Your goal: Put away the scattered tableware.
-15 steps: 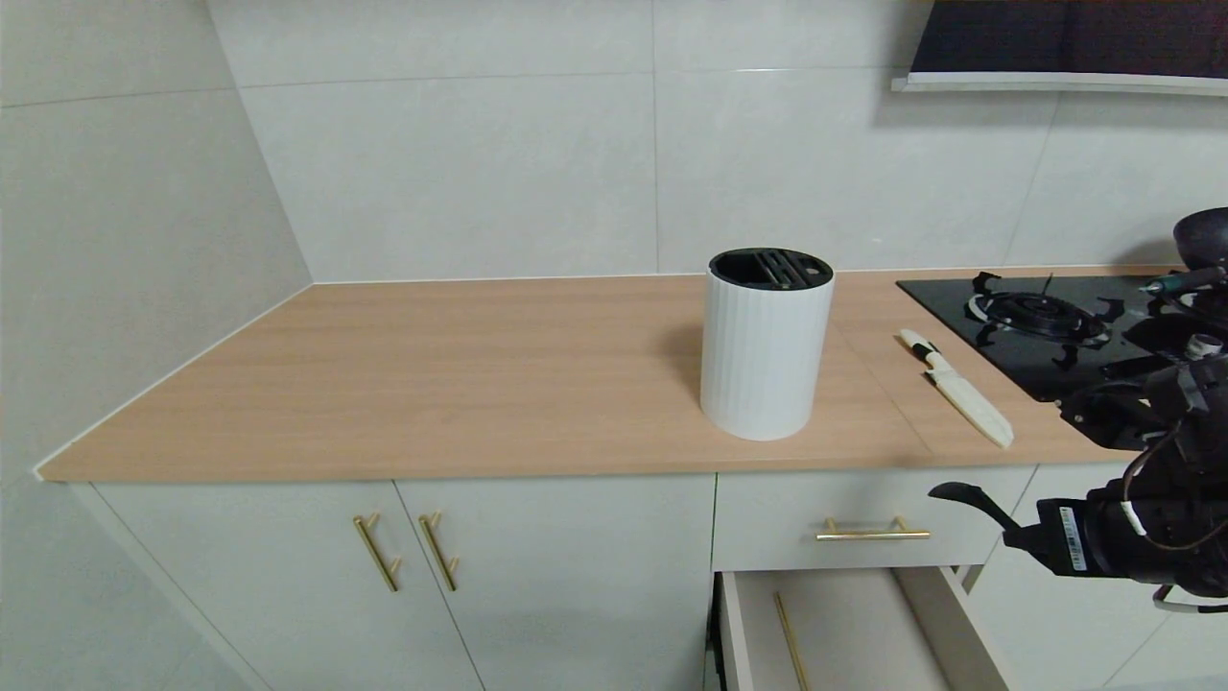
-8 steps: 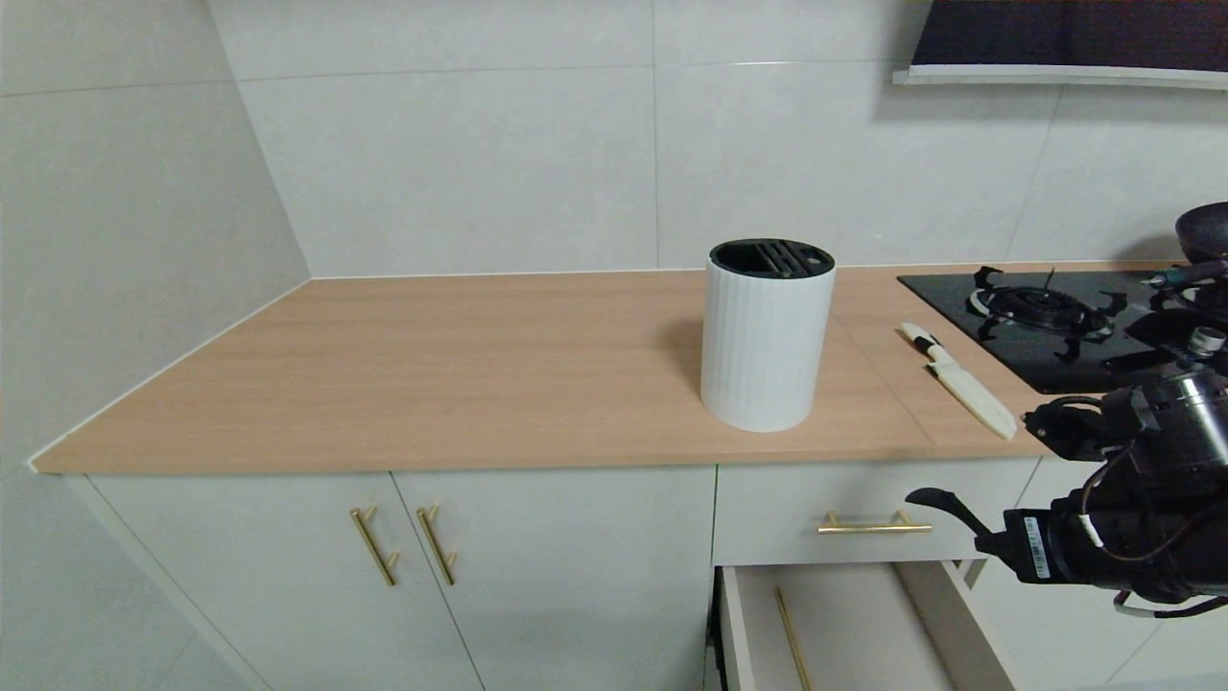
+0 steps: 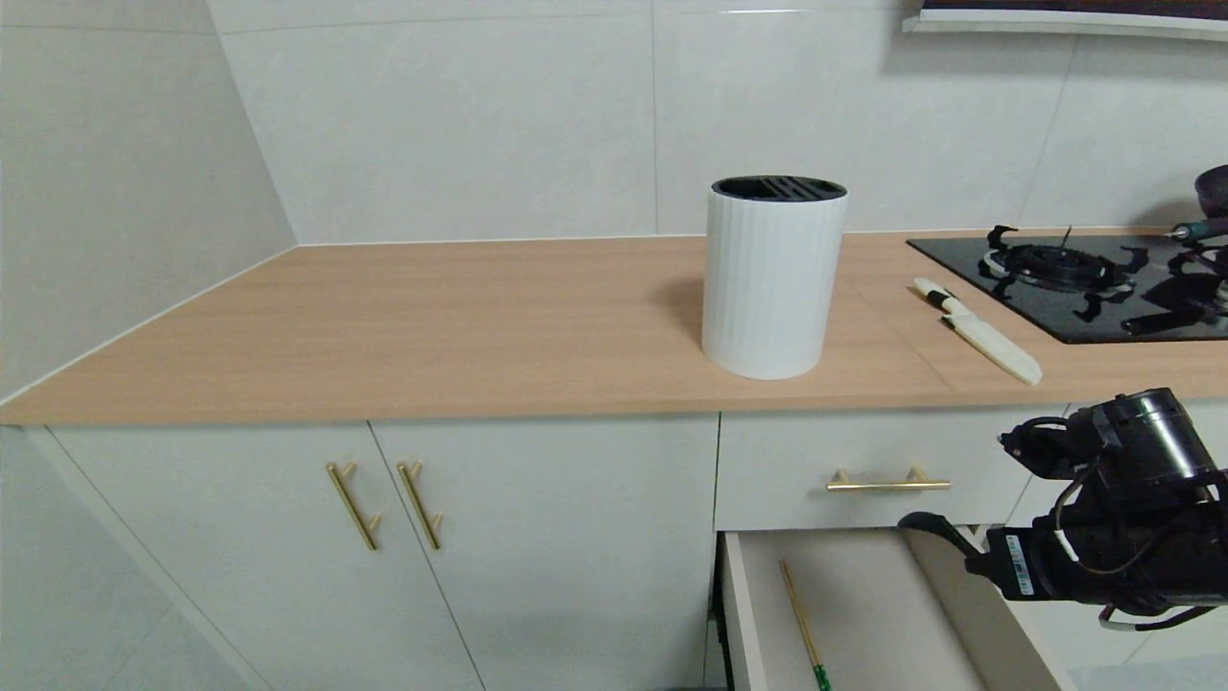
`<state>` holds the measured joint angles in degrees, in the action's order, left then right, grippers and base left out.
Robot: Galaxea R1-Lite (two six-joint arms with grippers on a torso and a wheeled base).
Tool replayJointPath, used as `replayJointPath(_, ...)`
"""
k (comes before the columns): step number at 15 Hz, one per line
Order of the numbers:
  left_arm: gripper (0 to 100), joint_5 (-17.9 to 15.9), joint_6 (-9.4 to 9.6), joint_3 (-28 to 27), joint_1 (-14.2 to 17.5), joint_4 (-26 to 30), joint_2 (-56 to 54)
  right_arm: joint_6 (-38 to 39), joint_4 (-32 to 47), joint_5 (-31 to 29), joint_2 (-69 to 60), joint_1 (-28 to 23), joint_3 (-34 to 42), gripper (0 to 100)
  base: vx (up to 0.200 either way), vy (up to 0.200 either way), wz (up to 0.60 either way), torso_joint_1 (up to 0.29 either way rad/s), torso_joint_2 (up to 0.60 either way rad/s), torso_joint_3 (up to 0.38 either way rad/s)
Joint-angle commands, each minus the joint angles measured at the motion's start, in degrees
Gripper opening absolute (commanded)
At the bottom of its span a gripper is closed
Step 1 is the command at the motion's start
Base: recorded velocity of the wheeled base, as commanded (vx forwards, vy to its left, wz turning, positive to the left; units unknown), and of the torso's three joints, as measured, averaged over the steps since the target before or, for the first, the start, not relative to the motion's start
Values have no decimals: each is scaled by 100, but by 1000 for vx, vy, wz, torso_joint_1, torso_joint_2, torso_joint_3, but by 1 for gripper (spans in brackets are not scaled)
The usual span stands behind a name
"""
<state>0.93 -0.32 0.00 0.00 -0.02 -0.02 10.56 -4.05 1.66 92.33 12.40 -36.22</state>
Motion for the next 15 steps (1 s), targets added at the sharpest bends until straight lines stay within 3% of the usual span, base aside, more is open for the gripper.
replayJointPath(1, 100, 4, -3, 0, 0, 2, 2, -1, 0, -8, 136, -1, 1, 0, 0, 0, 0, -178, 486, 295)
replayJointPath(12, 100, 4, -3, 0, 0, 2, 2, -10, -184, -8, 277, 17, 89, 0, 0, 0, 0, -140, 459, 320)
replayJointPath(15, 100, 4, -3, 0, 0, 2, 2, -10, -211, 1, 277, 17, 115, 0, 0, 0, 0, -30, 162, 121)
